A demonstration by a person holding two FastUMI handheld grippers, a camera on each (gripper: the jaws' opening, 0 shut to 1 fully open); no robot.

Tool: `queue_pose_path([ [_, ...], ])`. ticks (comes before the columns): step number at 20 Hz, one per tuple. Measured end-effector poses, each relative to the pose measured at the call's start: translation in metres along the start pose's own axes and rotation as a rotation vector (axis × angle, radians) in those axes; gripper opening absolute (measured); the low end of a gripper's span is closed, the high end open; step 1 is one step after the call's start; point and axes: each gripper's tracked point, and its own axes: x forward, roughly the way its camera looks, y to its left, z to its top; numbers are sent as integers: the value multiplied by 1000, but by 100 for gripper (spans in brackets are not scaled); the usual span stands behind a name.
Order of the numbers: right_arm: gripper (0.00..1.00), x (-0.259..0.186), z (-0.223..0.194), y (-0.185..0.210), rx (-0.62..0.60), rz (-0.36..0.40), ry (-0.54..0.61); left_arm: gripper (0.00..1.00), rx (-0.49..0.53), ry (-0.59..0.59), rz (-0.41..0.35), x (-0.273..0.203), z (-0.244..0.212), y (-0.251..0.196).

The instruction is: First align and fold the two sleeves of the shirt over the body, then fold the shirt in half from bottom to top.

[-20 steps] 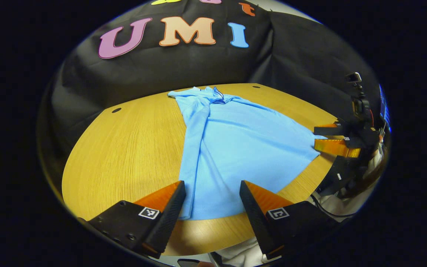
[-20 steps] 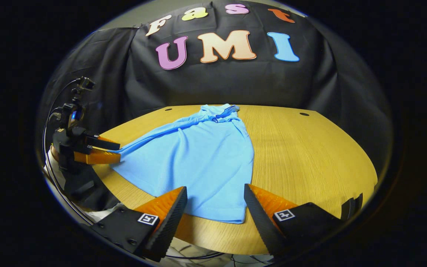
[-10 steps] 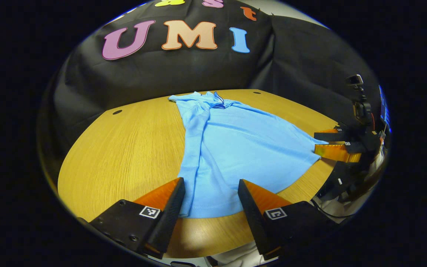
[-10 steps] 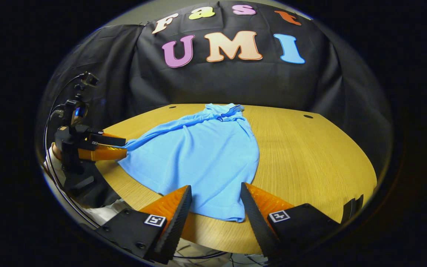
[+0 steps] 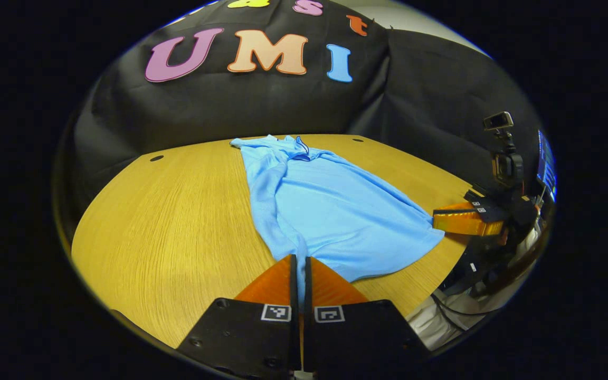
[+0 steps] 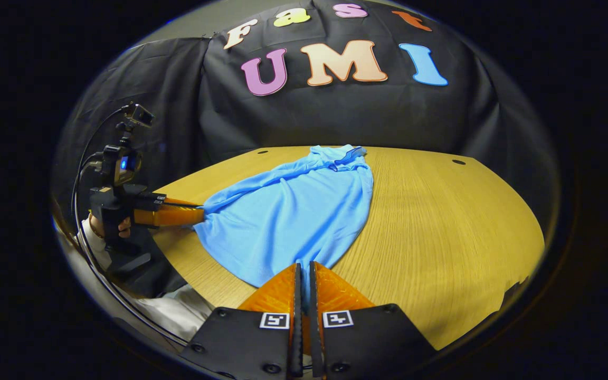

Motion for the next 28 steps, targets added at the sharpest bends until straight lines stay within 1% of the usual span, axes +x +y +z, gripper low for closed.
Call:
queue_pose_path([
  [1,9,2,0,0,5,-2,2,0,4,-6,-1,0,2,0],
  [2,2,5,2,0,-2,-7,-7,0,12,-6,-2,1,2,0],
  [7,3,12,19,-9,-4,-37,-32,0,-2,-40,23,4,18,11],
  [12,3,24,47,-21,-50,-74,-55,0,-31,-140,47,9,66,22],
  [14,3,30,64,-27,-70,-89,-75,0,-49,-161,46,14,80,24],
  [21,3,62,123,-45,-141,-118,-102,0,-58,-226,67,34,136,36],
  [23,2,74,142,-49,-156,-121,-113,0,-69,-245,68,42,156,43],
  [24,0,80,152,-53,-173,-128,-118,0,-75,-254,69,47,165,47],
  [25,2,86,164,-57,-190,-138,-123,0,-79,-265,72,51,174,50],
  [28,2,109,192,-65,-221,-146,-135,0,-70,-286,96,67,196,68],
])
